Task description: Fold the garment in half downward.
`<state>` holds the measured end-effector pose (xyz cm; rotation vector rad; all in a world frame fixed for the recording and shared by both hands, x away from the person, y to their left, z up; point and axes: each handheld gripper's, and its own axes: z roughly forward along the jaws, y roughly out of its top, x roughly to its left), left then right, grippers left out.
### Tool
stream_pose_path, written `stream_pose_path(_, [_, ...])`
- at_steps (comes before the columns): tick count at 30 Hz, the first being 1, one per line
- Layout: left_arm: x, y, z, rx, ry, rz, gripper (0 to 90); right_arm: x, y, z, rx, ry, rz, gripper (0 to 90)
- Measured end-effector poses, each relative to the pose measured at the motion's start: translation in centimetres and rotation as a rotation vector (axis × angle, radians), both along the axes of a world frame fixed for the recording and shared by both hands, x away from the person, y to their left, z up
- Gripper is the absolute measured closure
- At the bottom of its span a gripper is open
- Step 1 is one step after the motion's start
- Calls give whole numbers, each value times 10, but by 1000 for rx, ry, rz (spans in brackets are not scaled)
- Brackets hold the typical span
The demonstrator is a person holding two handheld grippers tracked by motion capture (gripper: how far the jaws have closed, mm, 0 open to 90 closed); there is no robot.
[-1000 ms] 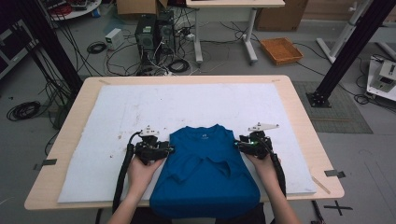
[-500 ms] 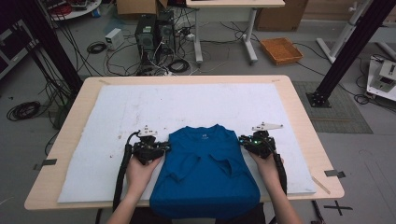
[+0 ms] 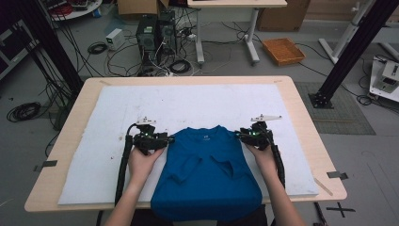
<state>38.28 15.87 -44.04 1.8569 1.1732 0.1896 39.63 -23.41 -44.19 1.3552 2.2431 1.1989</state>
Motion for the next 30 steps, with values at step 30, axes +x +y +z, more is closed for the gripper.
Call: stream_pose_path(30, [32, -23, -3, 142, 15, -74, 654, 27, 28, 0, -101, 4, 77, 701])
